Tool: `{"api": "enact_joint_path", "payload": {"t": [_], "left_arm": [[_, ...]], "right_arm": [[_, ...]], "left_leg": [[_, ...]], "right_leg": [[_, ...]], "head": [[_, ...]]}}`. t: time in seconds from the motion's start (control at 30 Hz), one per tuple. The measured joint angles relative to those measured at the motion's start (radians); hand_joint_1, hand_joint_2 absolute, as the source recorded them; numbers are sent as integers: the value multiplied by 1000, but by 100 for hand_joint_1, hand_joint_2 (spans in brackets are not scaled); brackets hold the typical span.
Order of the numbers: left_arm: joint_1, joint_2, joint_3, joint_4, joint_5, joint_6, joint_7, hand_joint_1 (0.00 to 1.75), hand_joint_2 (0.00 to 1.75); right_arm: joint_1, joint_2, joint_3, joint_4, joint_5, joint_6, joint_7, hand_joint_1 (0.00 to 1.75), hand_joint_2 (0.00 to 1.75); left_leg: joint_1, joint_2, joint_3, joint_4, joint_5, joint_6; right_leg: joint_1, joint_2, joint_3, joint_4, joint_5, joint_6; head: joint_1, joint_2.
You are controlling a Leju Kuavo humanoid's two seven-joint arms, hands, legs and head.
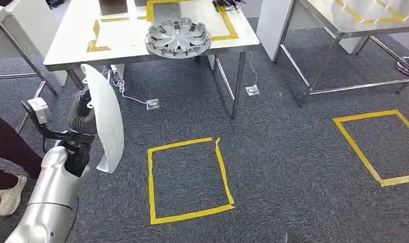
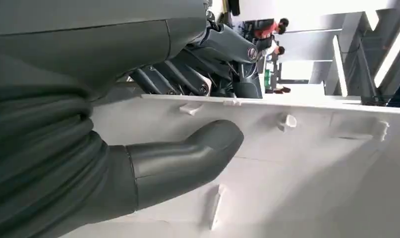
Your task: Take the parts from the cabinet and place them on the table.
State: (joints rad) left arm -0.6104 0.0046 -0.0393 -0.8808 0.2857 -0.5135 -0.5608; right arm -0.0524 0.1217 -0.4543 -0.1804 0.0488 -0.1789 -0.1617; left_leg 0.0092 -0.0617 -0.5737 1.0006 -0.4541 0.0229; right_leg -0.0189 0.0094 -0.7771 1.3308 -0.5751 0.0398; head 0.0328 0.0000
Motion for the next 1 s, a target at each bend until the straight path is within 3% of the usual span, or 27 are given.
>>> {"api": "enact_joint_path", "payload": {"t": [0.03,0.07,0.13,0.17,0.2,0.3,0.33,0.37,0.4,0.47,0.5,0.53,0.57,0.63,0.67,0.7,0.8,0.87,0.9,0.97,1.0], "left_arm": [[2,0,0,0,0,-3,1,175,175],[2,0,0,0,0,-3,3,175,175],[-1,-2,0,0,0,-3,6,175,175],[-4,-3,0,0,0,-4,10,175,175],[-8,-3,0,0,0,-4,13,175,175],[-12,-8,0,1,-1,-5,15,175,175],[-14,-8,-1,1,-3,-5,15,175,175],[-18,-8,-1,1,-2,-5,13,175,175],[-25,-9,-2,2,-2,-5,11,175,175],[-27,-10,-2,5,-2,-5,11,175,175],[-24,-10,-2,8,-2,-5,11,175,175],[-21,-11,-2,10,-2,-5,12,175,175],[-20,-11,-2,12,-3,-5,12,175,175],[-21,-11,-3,12,-6,-5,9,175,175],[-21,-10,-3,12,-6,-4,7,175,175],[-22,-11,-3,13,-6,-4,4,175,175],[-20,-11,-4,12,-8,-4,1,175,175],[-19,-11,-4,8,-11,-3,0,175,175],[-22,-12,-5,8,-11,-3,0,175,175],[-20,-16,-6,8,-16,-2,3,175,175],[-17,-16,-6,8,-19,1,5,175,175]], "right_arm": [[1,0,0,0,2,0,0,0,175],[0,0,0,0,3,0,0,0,175],[0,0,0,0,5,0,-3,0,175],[-1,2,0,0,4,1,-4,0,175],[-2,5,0,0,4,3,-5,0,175],[-2,5,0,0,3,2,-5,0,175],[-3,6,0,0,5,2,-6,0,175],[-3,6,-1,0,6,0,-6,0,175],[-3,6,-1,0,6,-1,-5,0,175],[0,7,-1,0,6,-4,-2,0,175],[1,7,-1,0,6,-8,0,0,175],[2,7,-1,0,6,-10,1,0,175],[3,7,-1,0,7,-11,1,0,175],[2,7,-1,0,12,-11,2,0,175],[2,7,-1,0,14,-11,1,0,175],[2,7,-1,0,16,-11,1,0,175],[2,7,-1,0,20,-11,4,0,175],[2,6,-2,-1,22,-11,7,0,175],[1,6,-2,-1,23,-11,9,0,175],[1,6,-1,-1,26,-11,18,0,175],[2,6,-1,-1,27,-12,18,0,175]], "left_leg": [[2,0,3,2,-4,-4],[5,0,5,6,-9,-8],[13,-1,14,18,-27,-22],[12,-2,12,24,-35,-32],[7,-4,11,31,-42,-41],[11,-7,23,12,-45,-58],[11,-2,24,12,-49,-63],[10,26,21,39,-58,-66],[10,45,-10,100,-87,-69],[10,51,-109,272,-155,-72],[10,51,-152,337,-166,-71],[10,51,-169,350,-155,-70],[10,52,-163,313,-108,-66],[8,56,-91,133,10,-55],[4,65,-59,49,46,-48],[-5,73,-48,40,26,-44],[-10,64,-42,26,13,-31],[0,58,-26,13,15,-19],[1,57,-22,12,11,-11],[0,54,-14,12,3,-3],[-1,52,-10,12,-3,-2]], "right_leg": [[-3,-1,-3,-8,20,3],[-6,-2,18,-60,58,7],[-13,-2,115,-250,153,14],[-11,2,135,-289,144,12],[-7,10,136,-296,145,-6],[-1,4,141,-292,135,-33],[-6,1,149,-298,135,-43],[-6,0,157,-301,132,-51],[-5,-1,162,-301,128,-58],[-2,-6,170,-301,119,-64],[-1,-8,174,-300,114,-64],[-1,-8,179,-300,109,-64],[1,-9,190,-299,102,-63],[2,-10,215,-300,86,-58],[2,-11,225,-300,78,-54],[6,-11,225,-299,73,-47],[5,-17,229,-310,68,-29],[1,-18,230,-298,60,-17],[3,-16,210,-257,42,-13],[2,-14,109,-86,-23,-6],[3,-14,60,-16,-37,-4]], "head": [[0,0],[0,0],[0,0],[1,0],[0,0],[0,0],[-1,0],[-5,0],[-11,0],[-12,0],[-13,0],[-13,0],[-13,0],[-13,0],[-14,0],[-14,0],[-14,0],[-14,0],[-14,0],[-10,0],[-10,0]]}}
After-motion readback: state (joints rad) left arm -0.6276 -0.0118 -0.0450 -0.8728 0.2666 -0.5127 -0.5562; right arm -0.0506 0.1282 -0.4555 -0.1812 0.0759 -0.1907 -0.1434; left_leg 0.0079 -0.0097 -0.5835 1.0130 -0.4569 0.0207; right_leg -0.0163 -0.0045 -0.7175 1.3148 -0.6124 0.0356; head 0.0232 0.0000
